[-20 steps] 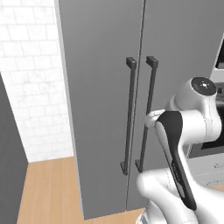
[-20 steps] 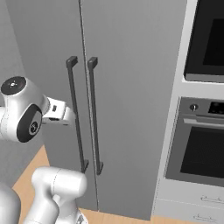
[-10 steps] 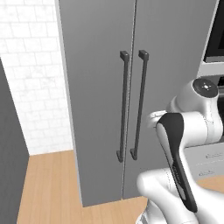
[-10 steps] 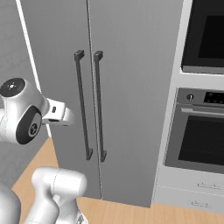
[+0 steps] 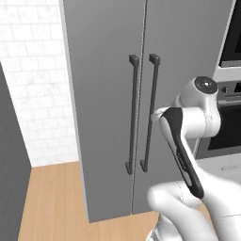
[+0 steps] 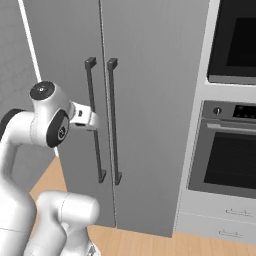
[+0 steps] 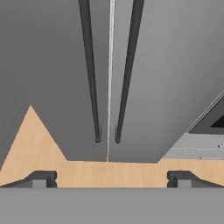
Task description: Take the strawberry from the fridge and place it on top of the pancake, located on the dining counter.
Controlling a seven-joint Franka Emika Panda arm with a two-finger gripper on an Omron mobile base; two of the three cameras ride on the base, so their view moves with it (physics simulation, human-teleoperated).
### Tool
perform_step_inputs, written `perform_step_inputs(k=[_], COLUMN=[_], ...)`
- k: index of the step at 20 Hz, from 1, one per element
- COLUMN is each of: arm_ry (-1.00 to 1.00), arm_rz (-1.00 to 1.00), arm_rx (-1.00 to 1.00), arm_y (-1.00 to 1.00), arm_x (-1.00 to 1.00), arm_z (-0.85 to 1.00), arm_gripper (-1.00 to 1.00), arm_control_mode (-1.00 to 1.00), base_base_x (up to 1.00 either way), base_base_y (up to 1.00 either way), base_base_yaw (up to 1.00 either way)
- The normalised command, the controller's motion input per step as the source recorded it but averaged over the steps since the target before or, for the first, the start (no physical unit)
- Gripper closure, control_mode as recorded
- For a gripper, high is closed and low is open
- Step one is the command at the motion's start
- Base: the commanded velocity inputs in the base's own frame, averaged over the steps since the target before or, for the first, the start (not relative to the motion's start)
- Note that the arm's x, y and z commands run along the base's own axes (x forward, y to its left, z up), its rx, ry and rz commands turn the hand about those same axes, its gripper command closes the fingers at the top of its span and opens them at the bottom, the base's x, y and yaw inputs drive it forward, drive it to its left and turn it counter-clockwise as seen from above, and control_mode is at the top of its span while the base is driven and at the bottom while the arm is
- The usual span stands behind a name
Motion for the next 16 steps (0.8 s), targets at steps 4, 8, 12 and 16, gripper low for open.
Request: perform_step_inputs(k=[4, 8, 12, 16], arm_ry=[-0.04, -0.06, -0.12, -0.15], arm_rz=[0.00, 0.00, 0.00, 0.00], arm_rx=[0.00, 0.00, 0.00, 0.00], arm_y=[-0.32, -0.16, -0.04, -0.09], arm_x=[0.79, 0.75, 0.59, 0.42], arm_z=[-0.15, -0.17, -0.14, -0.23], arm_gripper=[-1.00, -1.00, -1.00, -1.00], arm_control_mode=[-1.00, -1.00, -1.00, -1.00], base_base_x=[0.00, 0.00, 0.00, 0.00], base_base_y=[0.00, 0.00, 0.00, 0.00], base_base_yaw=[0.00, 0.00, 0.00, 0.00])
